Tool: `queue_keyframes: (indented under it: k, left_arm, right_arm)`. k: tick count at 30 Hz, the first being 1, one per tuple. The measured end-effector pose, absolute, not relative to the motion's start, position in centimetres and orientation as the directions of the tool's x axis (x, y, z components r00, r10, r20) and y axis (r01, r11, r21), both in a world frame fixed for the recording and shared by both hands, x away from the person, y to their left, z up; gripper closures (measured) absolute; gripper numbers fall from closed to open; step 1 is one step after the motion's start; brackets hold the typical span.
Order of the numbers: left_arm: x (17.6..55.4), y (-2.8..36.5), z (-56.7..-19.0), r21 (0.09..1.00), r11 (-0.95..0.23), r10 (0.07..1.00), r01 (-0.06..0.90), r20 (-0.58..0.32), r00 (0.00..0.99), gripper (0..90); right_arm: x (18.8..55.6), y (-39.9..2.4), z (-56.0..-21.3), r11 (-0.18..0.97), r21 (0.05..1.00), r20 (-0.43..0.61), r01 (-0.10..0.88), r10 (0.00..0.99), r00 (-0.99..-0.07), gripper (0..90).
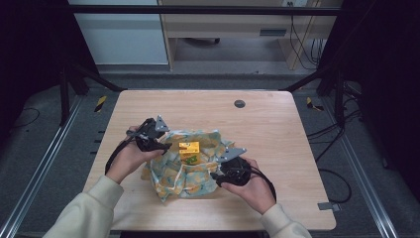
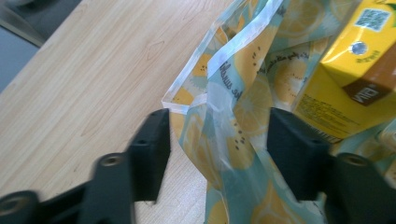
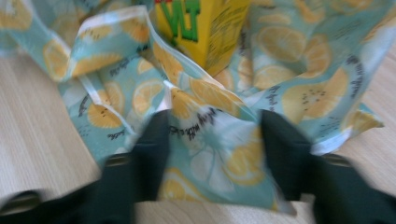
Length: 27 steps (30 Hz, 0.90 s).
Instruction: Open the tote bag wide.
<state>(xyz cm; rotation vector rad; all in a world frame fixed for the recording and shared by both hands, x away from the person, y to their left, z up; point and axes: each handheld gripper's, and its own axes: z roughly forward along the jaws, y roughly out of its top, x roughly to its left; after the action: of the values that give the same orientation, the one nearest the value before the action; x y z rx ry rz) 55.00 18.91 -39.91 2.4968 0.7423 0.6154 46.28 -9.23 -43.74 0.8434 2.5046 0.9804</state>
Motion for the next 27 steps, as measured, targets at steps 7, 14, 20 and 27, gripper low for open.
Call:
queue_keyframes:
  k: [7,14,20,27]
  left_arm:
    - [55.2,18.9,-38.8,0.545,-0.751,0.589,0.371,0.301,0.750,86.7]
    - [56.1,19.9,-37.9,0.598,-0.702,0.641,0.387,0.294,0.709,90.0]
    - [56.7,20.2,-39.4,0.612,-0.676,0.671,0.410,0.280,0.687,90.0]
    - [57.1,20.3,-41.3,0.598,-0.679,0.680,0.426,0.294,0.672,90.0]
  right_arm:
    - [46.0,-10.0,-42.3,0.587,0.718,-0.083,0.374,0.605,-0.792,88.1]
    - [44.8,-11.6,-40.4,0.588,0.732,-0.106,0.345,0.598,-0.794,89.1]
    - [44.6,-12.5,-41.8,0.597,0.714,-0.108,0.366,0.611,-0.784,89.1]
    - [44.9,-13.5,-44.5,0.584,0.694,-0.077,0.422,0.642,-0.763,89.2]
